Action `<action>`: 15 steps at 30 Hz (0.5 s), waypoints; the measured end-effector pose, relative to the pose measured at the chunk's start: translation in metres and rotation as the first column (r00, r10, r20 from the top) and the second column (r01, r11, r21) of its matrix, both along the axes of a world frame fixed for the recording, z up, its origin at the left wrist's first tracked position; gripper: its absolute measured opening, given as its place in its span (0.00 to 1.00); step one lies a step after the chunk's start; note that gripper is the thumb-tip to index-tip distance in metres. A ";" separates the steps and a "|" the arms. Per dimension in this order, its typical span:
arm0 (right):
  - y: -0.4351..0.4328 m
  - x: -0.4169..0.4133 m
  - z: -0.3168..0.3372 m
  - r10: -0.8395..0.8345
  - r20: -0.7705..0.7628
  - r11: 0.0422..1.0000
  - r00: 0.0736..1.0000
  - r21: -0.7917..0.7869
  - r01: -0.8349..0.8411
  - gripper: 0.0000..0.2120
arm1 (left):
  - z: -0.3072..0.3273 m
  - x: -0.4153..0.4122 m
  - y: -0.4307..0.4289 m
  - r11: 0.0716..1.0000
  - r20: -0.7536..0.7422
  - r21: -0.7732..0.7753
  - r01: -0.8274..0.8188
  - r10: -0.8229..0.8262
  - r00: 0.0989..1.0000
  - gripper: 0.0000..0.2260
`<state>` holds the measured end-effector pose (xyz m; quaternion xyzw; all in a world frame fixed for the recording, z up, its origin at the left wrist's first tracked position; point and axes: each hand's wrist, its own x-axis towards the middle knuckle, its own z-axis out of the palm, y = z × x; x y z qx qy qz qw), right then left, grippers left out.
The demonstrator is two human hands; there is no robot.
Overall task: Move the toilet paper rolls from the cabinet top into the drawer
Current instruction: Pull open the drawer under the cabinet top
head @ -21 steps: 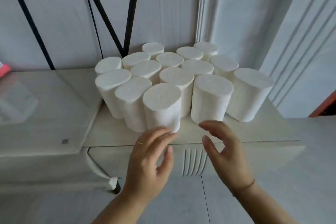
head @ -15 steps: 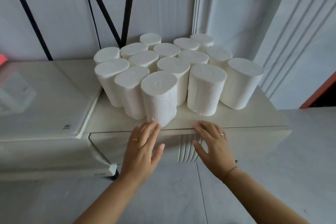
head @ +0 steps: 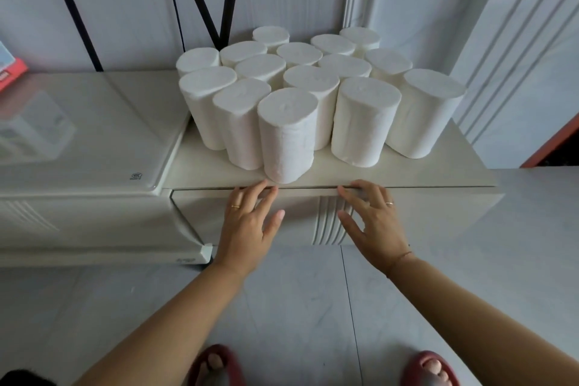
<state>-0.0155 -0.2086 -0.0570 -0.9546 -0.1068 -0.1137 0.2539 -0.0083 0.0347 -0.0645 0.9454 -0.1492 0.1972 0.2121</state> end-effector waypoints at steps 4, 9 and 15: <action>0.003 -0.003 0.000 -0.007 0.013 0.999 1.000 -0.036 0.007 0.20 | 0.001 -0.004 -0.001 1.000 -0.048 0.017 -0.008 0.008 0.999 0.22; 0.004 -0.005 0.001 -0.018 0.017 0.999 1.000 -0.047 0.018 0.21 | 0.003 -0.008 -0.001 0.998 -0.097 0.066 0.007 0.000 0.995 0.24; 0.004 -0.005 0.000 -0.013 -0.017 0.998 1.000 -0.055 0.012 0.23 | 0.005 -0.010 -0.002 0.997 -0.115 0.080 0.006 0.003 0.993 0.25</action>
